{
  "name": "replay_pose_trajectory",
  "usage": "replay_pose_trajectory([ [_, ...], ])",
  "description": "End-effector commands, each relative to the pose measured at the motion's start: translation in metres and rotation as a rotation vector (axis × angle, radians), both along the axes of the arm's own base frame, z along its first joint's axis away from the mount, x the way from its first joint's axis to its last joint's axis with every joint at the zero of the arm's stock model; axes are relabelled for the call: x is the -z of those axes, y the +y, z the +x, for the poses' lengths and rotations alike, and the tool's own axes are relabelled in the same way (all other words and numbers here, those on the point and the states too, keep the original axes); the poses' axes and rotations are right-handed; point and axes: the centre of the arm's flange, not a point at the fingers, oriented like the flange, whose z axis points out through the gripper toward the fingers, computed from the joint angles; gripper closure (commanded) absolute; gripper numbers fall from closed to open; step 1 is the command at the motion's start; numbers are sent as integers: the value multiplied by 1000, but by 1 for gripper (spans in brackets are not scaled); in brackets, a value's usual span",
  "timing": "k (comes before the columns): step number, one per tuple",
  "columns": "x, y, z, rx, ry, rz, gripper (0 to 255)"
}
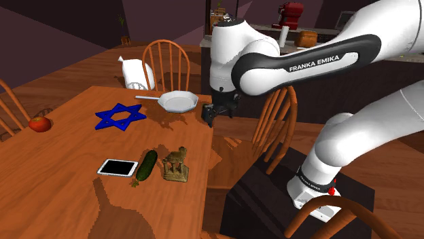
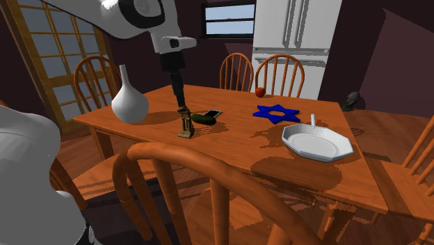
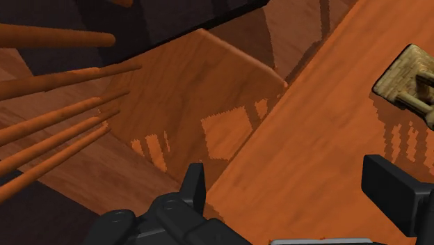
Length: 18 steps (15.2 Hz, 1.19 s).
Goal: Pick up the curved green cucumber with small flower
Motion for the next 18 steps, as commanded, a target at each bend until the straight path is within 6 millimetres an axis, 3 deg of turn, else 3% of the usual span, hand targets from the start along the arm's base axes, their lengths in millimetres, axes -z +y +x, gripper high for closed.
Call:
replay_pose_trajectory([
  [1, 14, 23, 10, 38, -9, 5, 0],
  [9, 67, 104, 53, 177, -41, 14, 0],
  [18, 125, 186, 116, 333, -77, 24, 0],
])
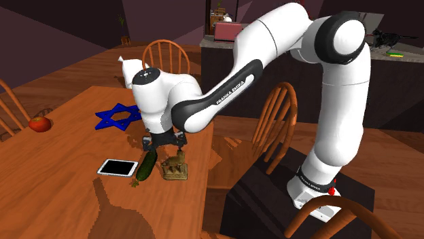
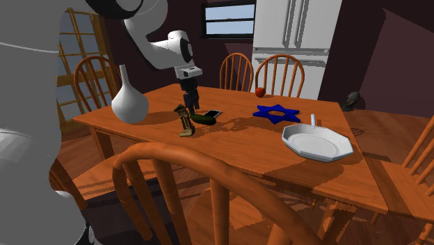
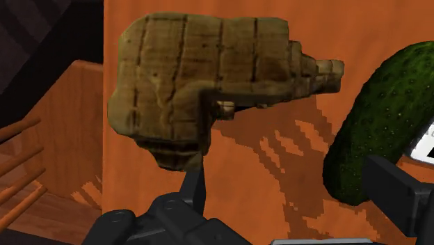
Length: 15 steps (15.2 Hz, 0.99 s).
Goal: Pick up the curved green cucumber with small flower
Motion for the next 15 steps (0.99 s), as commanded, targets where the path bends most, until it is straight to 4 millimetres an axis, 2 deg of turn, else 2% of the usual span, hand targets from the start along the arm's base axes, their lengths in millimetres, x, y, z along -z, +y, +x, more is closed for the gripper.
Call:
replay_pose_trajectory([
  [1, 15, 19, 16, 39, -10, 0, 0],
  [7, 49, 65, 64, 136, -33, 6, 0],
  [15, 89, 65, 64, 136, -33, 6, 0],
])
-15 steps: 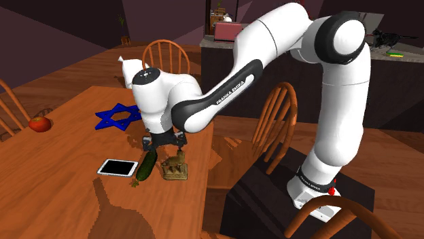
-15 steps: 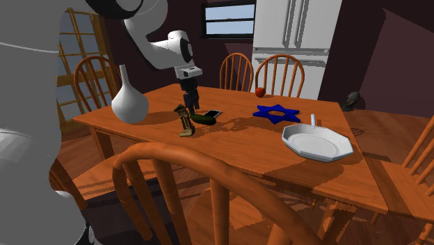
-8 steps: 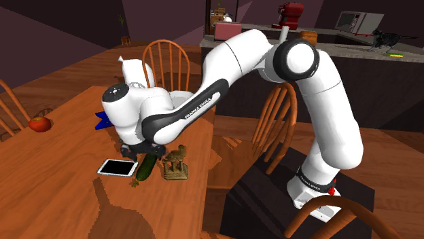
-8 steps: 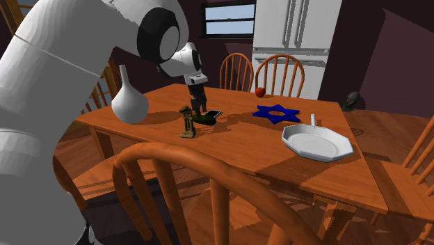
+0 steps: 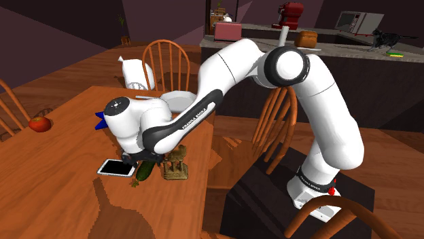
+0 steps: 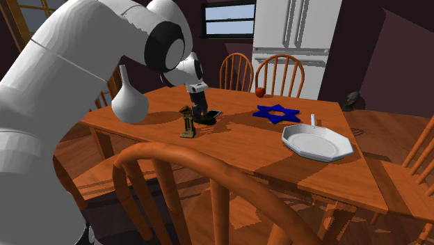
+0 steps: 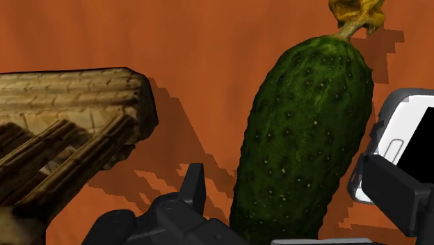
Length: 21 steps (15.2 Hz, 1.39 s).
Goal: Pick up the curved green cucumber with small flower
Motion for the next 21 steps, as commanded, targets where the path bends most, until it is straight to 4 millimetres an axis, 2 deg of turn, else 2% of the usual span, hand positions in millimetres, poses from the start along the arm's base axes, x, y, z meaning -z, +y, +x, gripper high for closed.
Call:
replay_pose_trajectory([
  [1, 5, 1, -1, 0, 0, 0, 0],
  [2, 5, 1, 1, 0, 0, 0, 255],
  [11, 5, 1, -1, 0, 0, 0, 255],
  [21, -48, 1, -1, 0, 0, 0, 255],
])
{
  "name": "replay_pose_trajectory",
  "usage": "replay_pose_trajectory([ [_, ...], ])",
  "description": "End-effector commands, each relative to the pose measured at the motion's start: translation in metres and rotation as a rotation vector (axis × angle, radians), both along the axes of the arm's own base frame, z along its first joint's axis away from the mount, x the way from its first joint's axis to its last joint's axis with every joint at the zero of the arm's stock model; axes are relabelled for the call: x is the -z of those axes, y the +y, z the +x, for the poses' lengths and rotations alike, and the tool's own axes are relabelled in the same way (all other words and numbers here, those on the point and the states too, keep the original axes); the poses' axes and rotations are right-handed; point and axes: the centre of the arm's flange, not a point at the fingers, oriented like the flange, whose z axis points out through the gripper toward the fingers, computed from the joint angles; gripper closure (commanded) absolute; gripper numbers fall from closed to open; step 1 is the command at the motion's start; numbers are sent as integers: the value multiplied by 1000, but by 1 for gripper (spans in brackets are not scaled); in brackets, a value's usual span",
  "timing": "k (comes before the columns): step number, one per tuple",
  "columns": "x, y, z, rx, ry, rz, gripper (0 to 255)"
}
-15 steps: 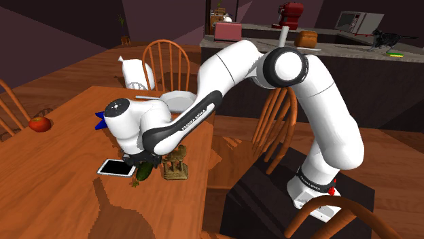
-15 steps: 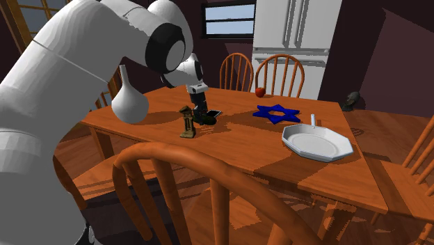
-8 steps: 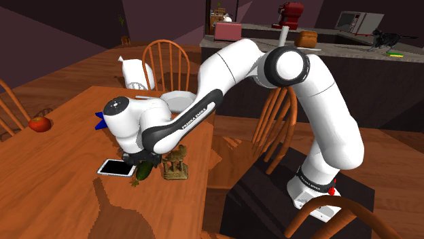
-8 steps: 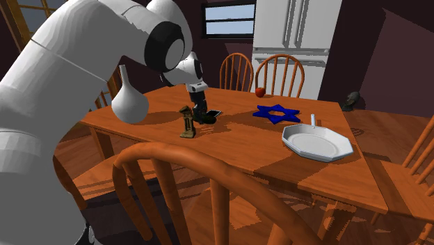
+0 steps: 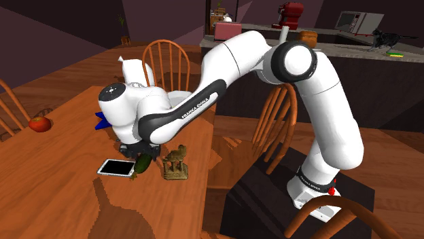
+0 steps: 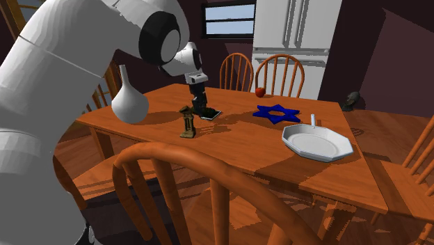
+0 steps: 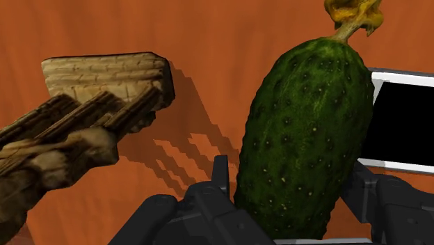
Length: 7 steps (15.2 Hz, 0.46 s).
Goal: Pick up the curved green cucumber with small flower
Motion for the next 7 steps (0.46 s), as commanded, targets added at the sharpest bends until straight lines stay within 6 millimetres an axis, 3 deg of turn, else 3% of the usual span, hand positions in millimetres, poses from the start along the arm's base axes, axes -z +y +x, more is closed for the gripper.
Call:
replay_pose_trajectory([
  [1, -11, 1, 0, 0, 0, 0, 255],
  [5, -32, 1, 0, 0, 0, 0, 255],
  [7, -33, 1, 0, 0, 0, 0, 255],
])
